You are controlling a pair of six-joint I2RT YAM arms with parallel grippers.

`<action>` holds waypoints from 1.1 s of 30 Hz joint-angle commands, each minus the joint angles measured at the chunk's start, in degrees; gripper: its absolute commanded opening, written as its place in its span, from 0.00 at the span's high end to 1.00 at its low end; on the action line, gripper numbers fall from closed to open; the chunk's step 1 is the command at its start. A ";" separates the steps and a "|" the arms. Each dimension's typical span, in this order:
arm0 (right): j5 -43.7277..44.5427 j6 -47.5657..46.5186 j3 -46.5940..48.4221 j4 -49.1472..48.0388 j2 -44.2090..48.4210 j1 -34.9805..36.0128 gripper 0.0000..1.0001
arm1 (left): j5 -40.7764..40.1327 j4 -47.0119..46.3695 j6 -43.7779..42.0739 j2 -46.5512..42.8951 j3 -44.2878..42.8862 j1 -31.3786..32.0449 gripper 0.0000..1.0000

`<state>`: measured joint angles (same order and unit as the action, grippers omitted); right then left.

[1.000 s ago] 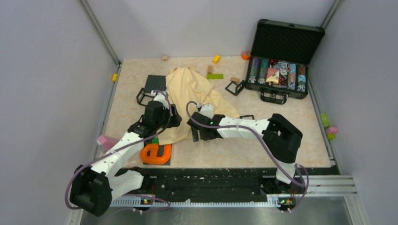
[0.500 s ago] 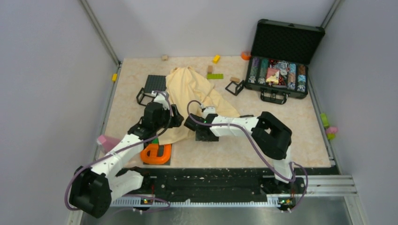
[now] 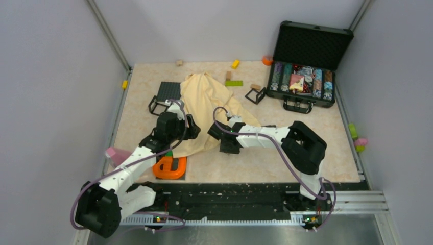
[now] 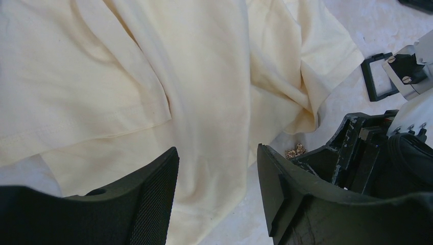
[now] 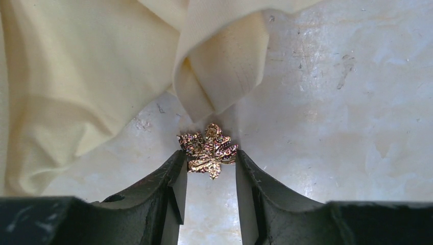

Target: Remove the brooch from the garment

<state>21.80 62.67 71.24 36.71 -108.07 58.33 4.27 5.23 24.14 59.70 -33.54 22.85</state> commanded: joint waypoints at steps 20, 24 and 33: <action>3.60 -5.99 -0.53 5.41 13.54 -6.37 0.64 | 3.22 -2.81 -0.76 -0.29 -0.82 -0.26 0.39; 3.92 -9.18 1.42 4.62 13.64 -10.28 0.63 | 4.60 -3.41 -0.85 0.34 -0.97 -0.29 0.39; 3.93 -13.96 -4.70 0.55 18.60 -18.98 0.63 | 5.97 -3.44 -0.88 0.71 -1.07 -0.26 0.39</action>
<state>25.23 52.01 70.00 39.92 -94.76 42.15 8.36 4.58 23.88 59.79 -33.50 22.85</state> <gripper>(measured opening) 0.371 0.614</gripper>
